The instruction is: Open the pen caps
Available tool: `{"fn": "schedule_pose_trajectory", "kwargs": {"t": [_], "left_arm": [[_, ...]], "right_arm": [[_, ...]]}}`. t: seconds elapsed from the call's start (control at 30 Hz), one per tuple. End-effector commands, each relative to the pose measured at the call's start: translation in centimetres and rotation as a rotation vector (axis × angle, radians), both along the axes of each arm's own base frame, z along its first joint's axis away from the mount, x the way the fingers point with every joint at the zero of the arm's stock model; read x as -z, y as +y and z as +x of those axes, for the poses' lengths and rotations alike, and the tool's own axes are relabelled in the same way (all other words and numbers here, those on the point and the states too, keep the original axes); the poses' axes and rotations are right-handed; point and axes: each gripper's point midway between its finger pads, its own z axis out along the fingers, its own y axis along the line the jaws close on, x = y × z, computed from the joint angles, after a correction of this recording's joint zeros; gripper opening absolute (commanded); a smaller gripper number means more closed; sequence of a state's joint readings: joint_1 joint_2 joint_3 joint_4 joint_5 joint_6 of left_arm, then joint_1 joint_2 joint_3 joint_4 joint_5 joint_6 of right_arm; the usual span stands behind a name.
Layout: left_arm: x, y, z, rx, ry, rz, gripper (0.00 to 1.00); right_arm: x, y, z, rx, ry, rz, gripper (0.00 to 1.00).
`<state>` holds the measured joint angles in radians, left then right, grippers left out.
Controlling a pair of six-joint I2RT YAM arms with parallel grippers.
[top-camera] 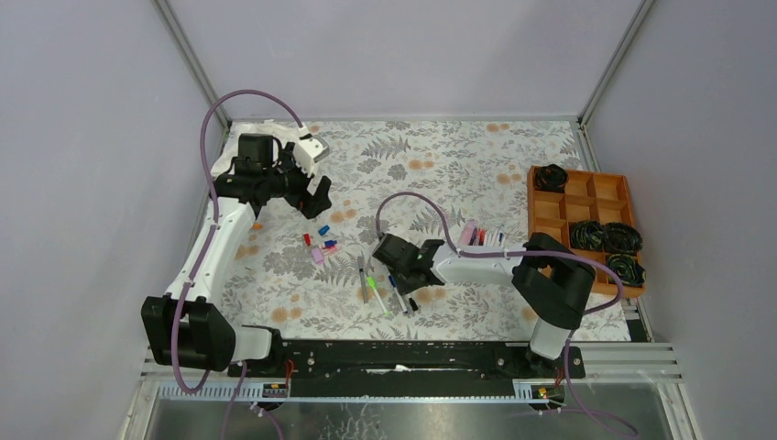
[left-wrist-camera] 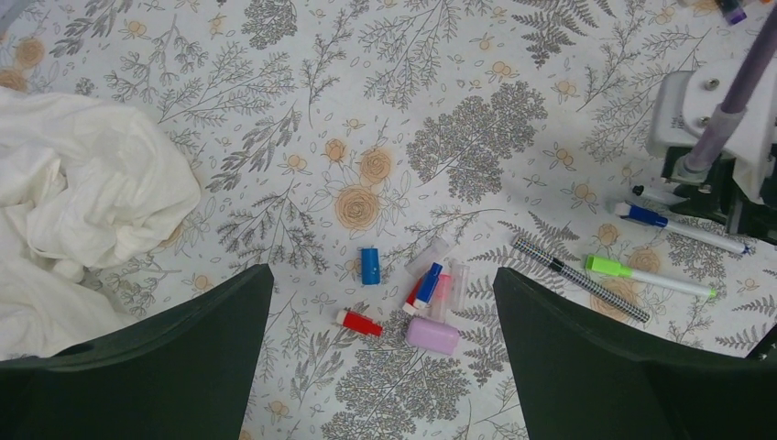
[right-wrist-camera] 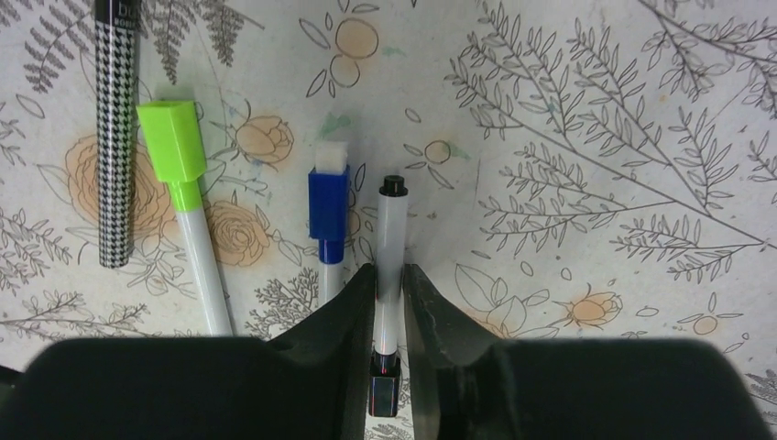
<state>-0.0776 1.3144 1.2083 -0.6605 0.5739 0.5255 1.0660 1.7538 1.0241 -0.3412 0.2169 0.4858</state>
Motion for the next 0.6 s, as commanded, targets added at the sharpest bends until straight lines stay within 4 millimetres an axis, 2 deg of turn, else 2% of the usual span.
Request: {"fn": "schedule_pose_trajectory", "kwargs": {"t": [0.0,0.13,0.2,0.27,0.4,0.57], "left_arm": [[0.1,-0.3,-0.8,0.032,0.021,-0.015,0.99],[0.0,-0.6,-1.1,0.046,0.031,-0.035,0.99],[-0.2,-0.9,-1.4,0.055,0.04,-0.052,0.98],[-0.2,-1.2,-1.5,0.063,0.05,-0.068,0.99],[-0.5,-1.9,-2.0,0.077,0.079,-0.117,0.99],[-0.9,-3.8,-3.3,0.127,0.159,-0.237,0.98]], "right_arm": [[2.2,-3.2,1.2,0.058,-0.002,-0.148,0.22],[0.5,-2.7,3.2,0.109,0.012,-0.055,0.09],[-0.9,-2.3,4.4,0.134,0.006,-0.001,0.01],[-2.9,-1.9,5.6,0.147,-0.022,0.047,0.0],[-8.3,-0.3,7.9,0.173,-0.129,0.163,0.0],[-16.8,1.9,10.6,0.258,-0.305,0.416,0.0]]}}
